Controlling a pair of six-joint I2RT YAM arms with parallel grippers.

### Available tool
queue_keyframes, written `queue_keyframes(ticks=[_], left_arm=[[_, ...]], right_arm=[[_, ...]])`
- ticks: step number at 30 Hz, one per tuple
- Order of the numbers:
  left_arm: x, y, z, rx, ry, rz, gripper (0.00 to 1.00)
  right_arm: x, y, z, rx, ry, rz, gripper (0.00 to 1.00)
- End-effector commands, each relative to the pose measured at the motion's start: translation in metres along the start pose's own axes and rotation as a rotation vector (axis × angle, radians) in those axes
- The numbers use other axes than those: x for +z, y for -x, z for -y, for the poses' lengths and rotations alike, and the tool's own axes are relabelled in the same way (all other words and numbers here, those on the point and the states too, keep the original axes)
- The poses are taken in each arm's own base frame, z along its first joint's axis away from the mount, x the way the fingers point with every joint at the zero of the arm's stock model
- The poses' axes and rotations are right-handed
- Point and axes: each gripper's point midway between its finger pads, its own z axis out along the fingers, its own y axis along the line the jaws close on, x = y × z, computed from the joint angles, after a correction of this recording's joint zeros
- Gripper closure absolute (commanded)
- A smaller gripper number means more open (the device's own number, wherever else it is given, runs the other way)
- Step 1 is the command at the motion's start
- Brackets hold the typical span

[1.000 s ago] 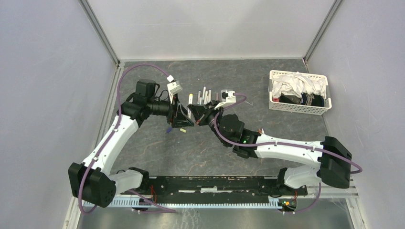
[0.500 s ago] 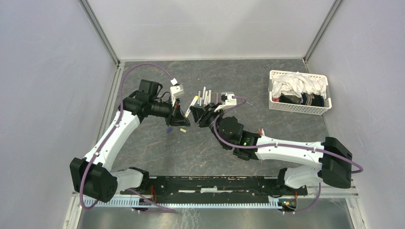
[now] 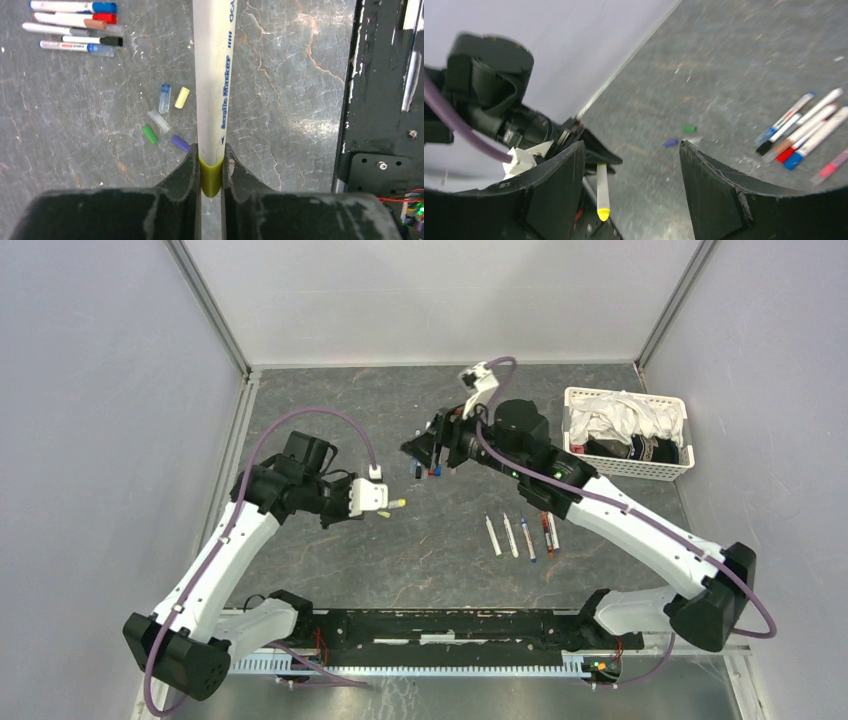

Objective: Open the pen caps
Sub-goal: Pick up the pen from the center of the board, then open the pen cap from the pen.

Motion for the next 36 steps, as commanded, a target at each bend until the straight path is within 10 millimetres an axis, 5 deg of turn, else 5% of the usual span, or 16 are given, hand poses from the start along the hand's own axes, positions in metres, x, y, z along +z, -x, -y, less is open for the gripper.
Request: queue_keyframes(ticks=[1, 22, 25, 31, 36], left_arm=[[-0.001, -0.008, 0.005, 0.245, 0.005, -0.102, 0.98], [0.009, 0.003, -0.001, 0.349, 0.005, -0.181, 0.98], [0.01, 0.004, -0.002, 0.354, 0.009, -0.183, 0.98], [0.012, -0.002, -0.005, 0.379, 0.011, -0.214, 0.98], [0.015, -0.026, -0.015, 0.436, 0.023, -0.331, 0.98]], right_arm=[[0.002, -0.073, -0.016, 0.005, 0.169, -0.331, 0.26], [0.02, -0.175, -0.055, 0.216, 0.427, -0.668, 0.41], [0.021, -0.178, -0.055, 0.224, 0.429, -0.676, 0.53], [0.014, -0.185, -0.044, 0.237, 0.414, -0.687, 1.0], [-0.016, -0.2, -0.009, 0.241, 0.343, -0.707, 1.0]])
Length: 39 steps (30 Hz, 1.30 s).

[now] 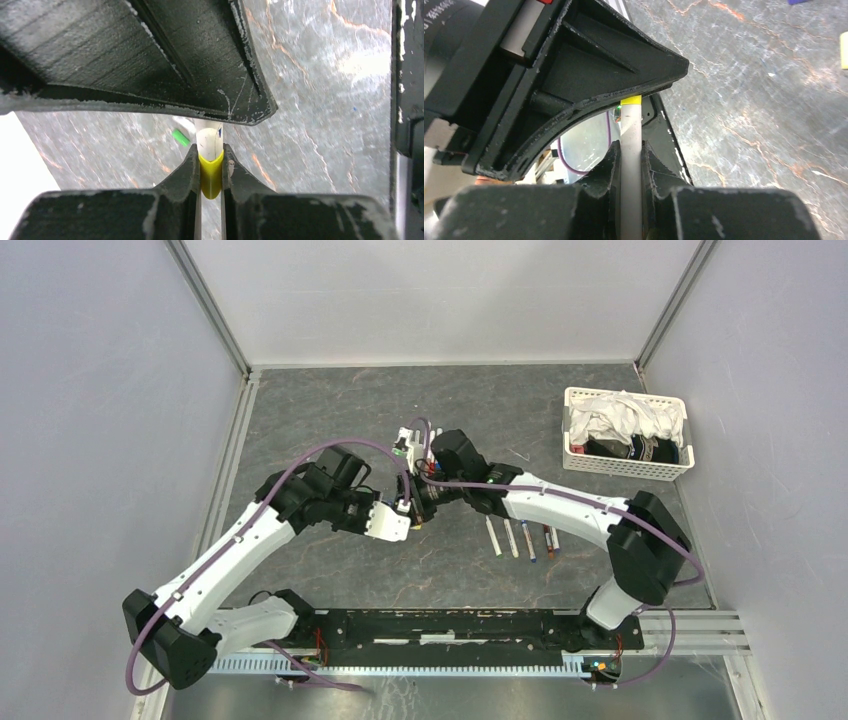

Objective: Open the pen caps
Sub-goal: Open the pen cap from the pen, then place the pen cap at the center of the board.

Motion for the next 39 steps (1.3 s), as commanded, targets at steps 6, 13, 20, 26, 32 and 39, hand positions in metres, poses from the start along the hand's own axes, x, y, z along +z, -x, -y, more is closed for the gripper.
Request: queue_keyframes(ticks=[6, 13, 20, 26, 32, 39], left_arm=[[0.013, -0.052, -0.023, 0.11, 0.046, -0.26, 0.98], [0.034, -0.059, -0.044, -0.006, 0.075, -0.278, 0.98], [0.091, -0.046, -0.057, -0.257, 0.069, -0.169, 0.97], [0.12, -0.046, -0.066, -0.369, 0.049, -0.167, 0.81], [0.131, -0.046, -0.065, -0.406, 0.025, -0.165, 0.76], [0.134, -0.045, -0.066, -0.436, 0.031, -0.16, 0.7]], right_arm=[[-0.067, -0.067, 0.048, 0.029, -0.15, -0.043, 1.0], [-0.109, -0.077, 0.079, 0.021, -0.328, 0.001, 1.0], [-0.157, -0.048, 0.146, -0.056, -0.729, 0.167, 1.0], [-0.179, -0.028, 0.183, -0.062, -0.92, 0.343, 1.0], [-0.178, -0.056, 0.22, 0.01, -1.003, 0.37, 1.0], [-0.169, -0.066, 0.236, 0.034, -1.012, 0.343, 1.0]])
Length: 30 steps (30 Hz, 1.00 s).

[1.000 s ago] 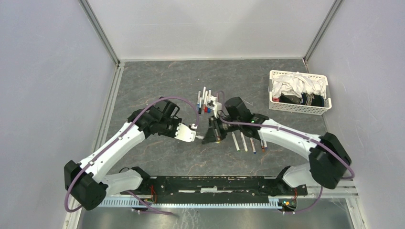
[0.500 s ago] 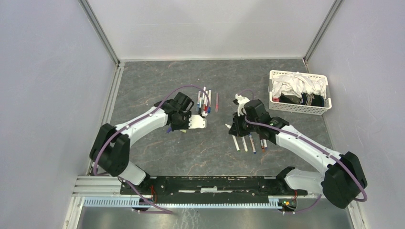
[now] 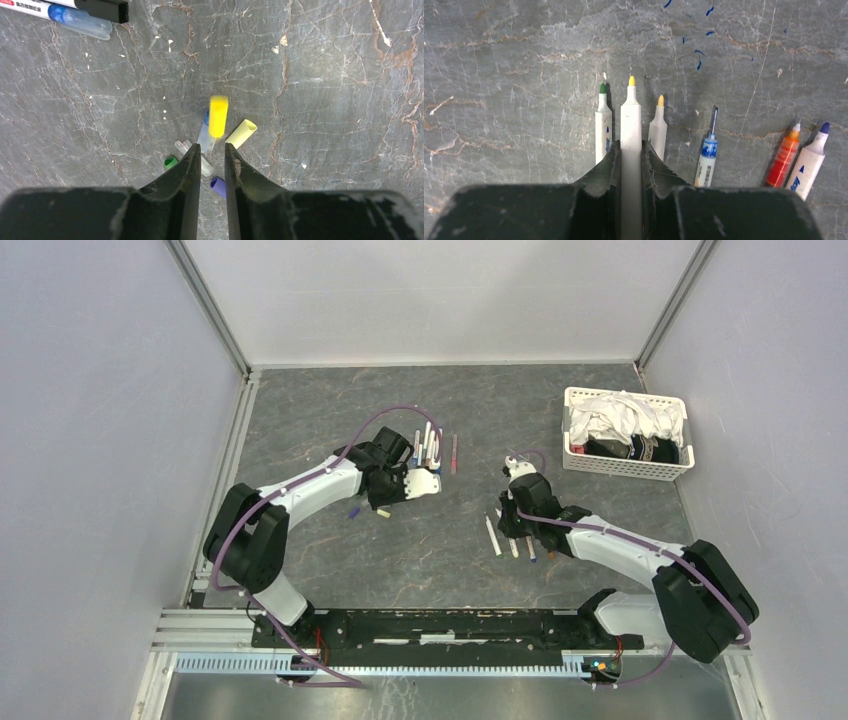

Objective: Open the pen caps
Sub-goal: Place the pen cap at the center of the board, then place the pen at the center of the board.

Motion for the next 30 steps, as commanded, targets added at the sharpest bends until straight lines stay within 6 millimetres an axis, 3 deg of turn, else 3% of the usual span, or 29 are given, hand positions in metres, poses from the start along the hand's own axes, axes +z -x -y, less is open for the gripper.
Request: queue_keyframes(ticks=[1, 7, 10, 15, 20, 23, 24, 25, 27, 30], left_arm=[[0.001, 0.016, -0.01, -0.062, 0.018, 0.061, 0.69], [0.003, 0.019, -0.012, -0.086, 0.027, 0.068, 0.64], [-0.009, 0.027, -0.02, -0.118, 0.05, 0.096, 0.62], [-0.055, 0.047, -0.045, -0.218, 0.111, 0.17, 0.59], [-0.114, 0.052, -0.079, -0.335, 0.186, 0.274, 0.54], [-0.146, 0.044, -0.095, -0.393, 0.246, 0.333, 0.39], [-0.155, 0.039, -0.1, -0.422, 0.269, 0.354, 0.15], [-0.163, 0.033, -0.107, -0.467, 0.302, 0.369, 0.02], [-0.179, 0.014, -0.126, -0.585, 0.397, 0.369, 0.0], [-0.198, -0.001, -0.132, -0.661, 0.411, 0.404, 0.0]], right_arm=[[0.008, 0.024, -0.004, 0.039, -0.003, 0.095, 1.0], [0.014, 0.015, -0.001, 0.054, -0.015, 0.075, 1.0], [0.016, 0.01, 0.003, 0.053, -0.032, 0.067, 0.96], [0.017, 0.002, 0.011, 0.048, -0.064, 0.054, 0.83], [0.017, -0.008, 0.016, 0.05, -0.089, 0.037, 0.78], [0.014, -0.011, 0.021, 0.04, -0.117, 0.034, 0.77], [0.013, -0.012, 0.024, 0.036, -0.131, 0.034, 0.75], [0.011, -0.012, 0.025, 0.031, -0.139, 0.035, 0.74], [0.008, -0.013, 0.029, 0.022, -0.158, 0.034, 0.73], [0.004, -0.018, 0.031, 0.013, -0.167, 0.029, 0.72]])
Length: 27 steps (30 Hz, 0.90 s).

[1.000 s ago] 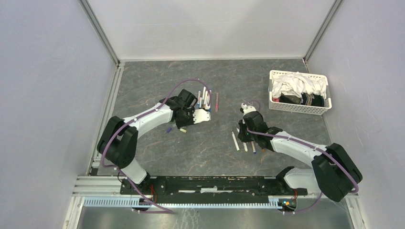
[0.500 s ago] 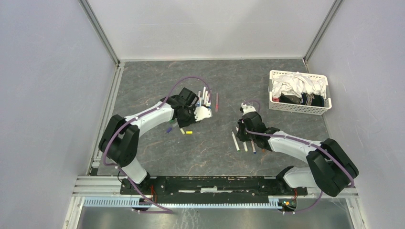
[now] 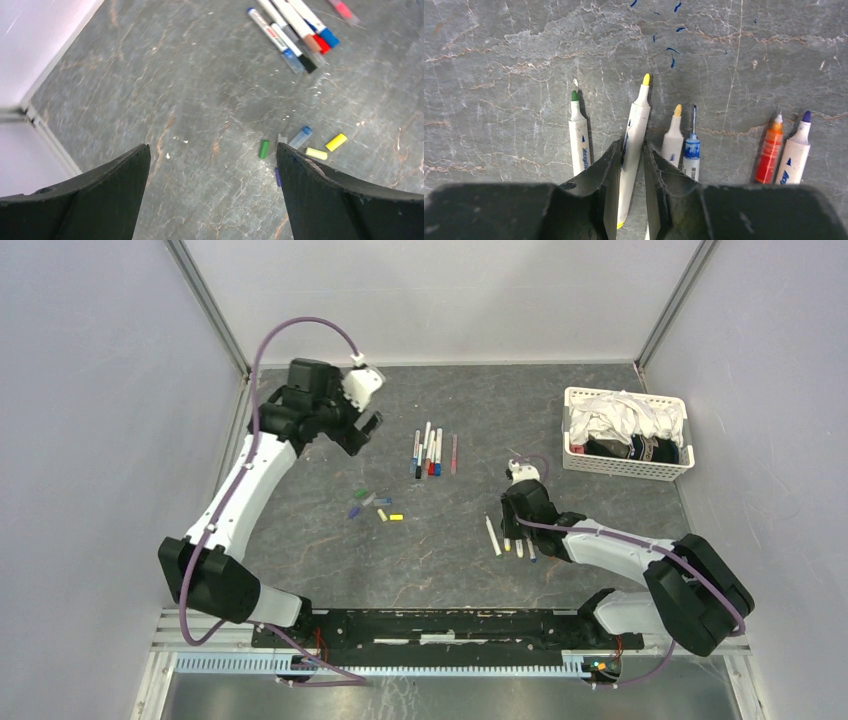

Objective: Open the pen caps
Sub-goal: Place the pen at the center of the board.

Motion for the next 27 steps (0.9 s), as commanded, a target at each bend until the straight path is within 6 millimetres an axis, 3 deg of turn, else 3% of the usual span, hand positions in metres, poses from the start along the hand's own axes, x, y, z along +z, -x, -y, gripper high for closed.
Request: queue_keyframes(ticks=[1, 5, 8, 15, 20, 27], left_arm=[[-0.026, 0.009, -0.022, -0.17, 0.044, 0.066, 0.0], [-0.041, 0.01, -0.025, -0.183, 0.081, 0.087, 0.0], [-0.05, 0.006, -0.029, -0.189, 0.119, 0.085, 0.0], [-0.047, -0.012, -0.001, -0.147, -0.009, 0.047, 0.0], [-0.046, -0.025, 0.02, -0.148, -0.094, 0.02, 0.0], [-0.055, -0.033, 0.026, -0.154, -0.057, 0.055, 0.0]], right_arm=[[-0.007, -0.014, 0.019, -0.023, -0.08, -0.024, 0.72], [-0.012, -0.017, 0.022, -0.029, -0.093, -0.026, 0.76], [-0.02, -0.007, 0.024, -0.044, -0.105, -0.007, 0.78], [-0.029, 0.092, -0.024, -0.039, -0.015, 0.123, 0.62], [0.002, 0.154, -0.057, -0.028, -0.025, 0.132, 0.54], [0.079, 0.189, -0.08, -0.066, -0.091, 0.052, 0.53]])
